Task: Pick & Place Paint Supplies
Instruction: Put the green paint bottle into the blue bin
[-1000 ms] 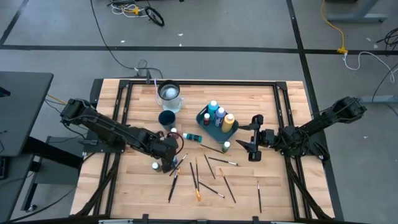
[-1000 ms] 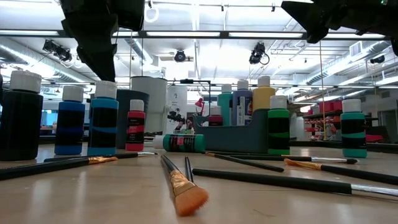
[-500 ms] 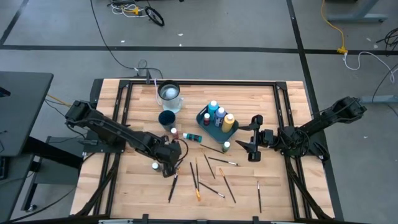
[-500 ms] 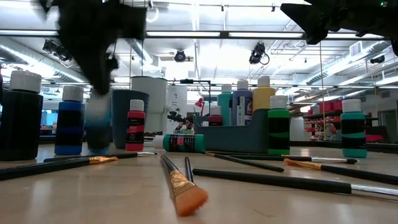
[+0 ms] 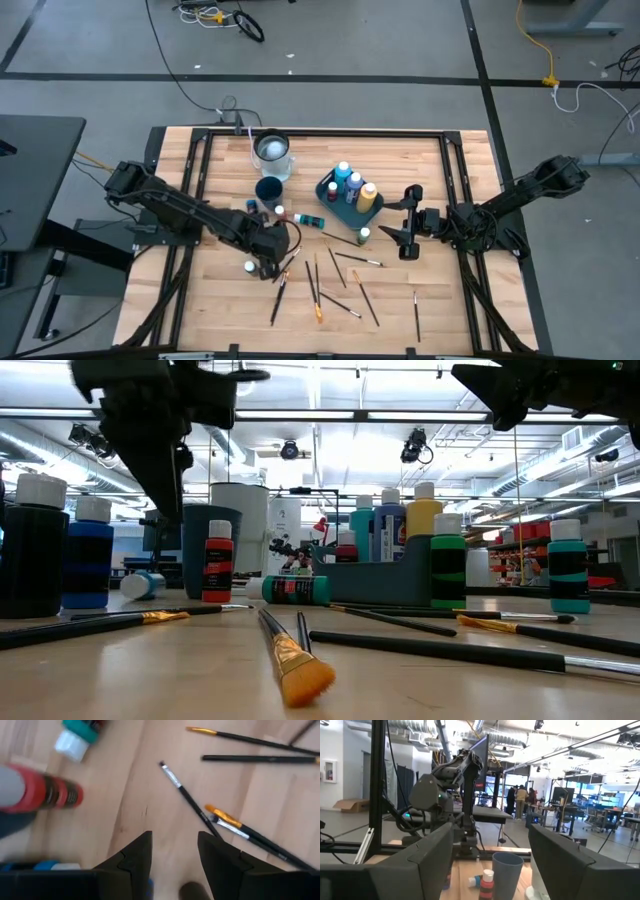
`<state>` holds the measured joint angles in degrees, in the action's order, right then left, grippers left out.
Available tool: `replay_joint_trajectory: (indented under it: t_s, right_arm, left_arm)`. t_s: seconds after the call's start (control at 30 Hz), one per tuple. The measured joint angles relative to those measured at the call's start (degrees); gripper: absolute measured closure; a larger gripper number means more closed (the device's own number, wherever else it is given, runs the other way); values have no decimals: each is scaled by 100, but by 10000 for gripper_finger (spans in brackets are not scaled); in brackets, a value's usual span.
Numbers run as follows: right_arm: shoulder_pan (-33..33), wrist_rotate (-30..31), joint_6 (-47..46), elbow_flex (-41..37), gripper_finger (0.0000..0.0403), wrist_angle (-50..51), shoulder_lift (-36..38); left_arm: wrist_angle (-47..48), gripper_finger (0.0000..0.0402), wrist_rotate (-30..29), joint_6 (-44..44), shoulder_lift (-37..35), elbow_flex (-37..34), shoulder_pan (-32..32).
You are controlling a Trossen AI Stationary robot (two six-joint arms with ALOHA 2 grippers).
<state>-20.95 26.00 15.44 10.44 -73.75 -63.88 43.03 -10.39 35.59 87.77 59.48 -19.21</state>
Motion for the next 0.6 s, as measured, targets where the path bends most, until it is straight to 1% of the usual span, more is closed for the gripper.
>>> replay_joint_trajectory:
  t_s: [0.07, 0.13, 0.27, 0.37, 0.47, 0.53, 0.6]
  right_arm:
    - [0, 0, 0, 0, 140, 4, 0]
    - [0, 0, 2, 0, 140, 8, 0]
    - [2, -4, -55, 0, 140, 25, 0]
    - [0, -7, -268, 0, 140, 205, 0]
    - [16, -3, -402, 0, 140, 950, 0]
    - [92, -23, -752, 0, 140, 1523, -2]
    - [221, -32, -1146, 0, 140, 1893, -2]
  left_arm:
    - [40, 234, -18, 96, 0, 0, 50]
    - [43, 234, -116, -88, 0, 0, 75]
    - [-154, 234, -704, -659, 0, 0, 80]
    - [-428, 235, -986, -952, 0, 0, 80]
    - [-744, 235, -1009, -1234, 0, 0, 93]
    - [-942, 235, -1009, -1339, 0, 0, 91]
    - [-1084, 235, -999, -1436, 0, 0, 90]
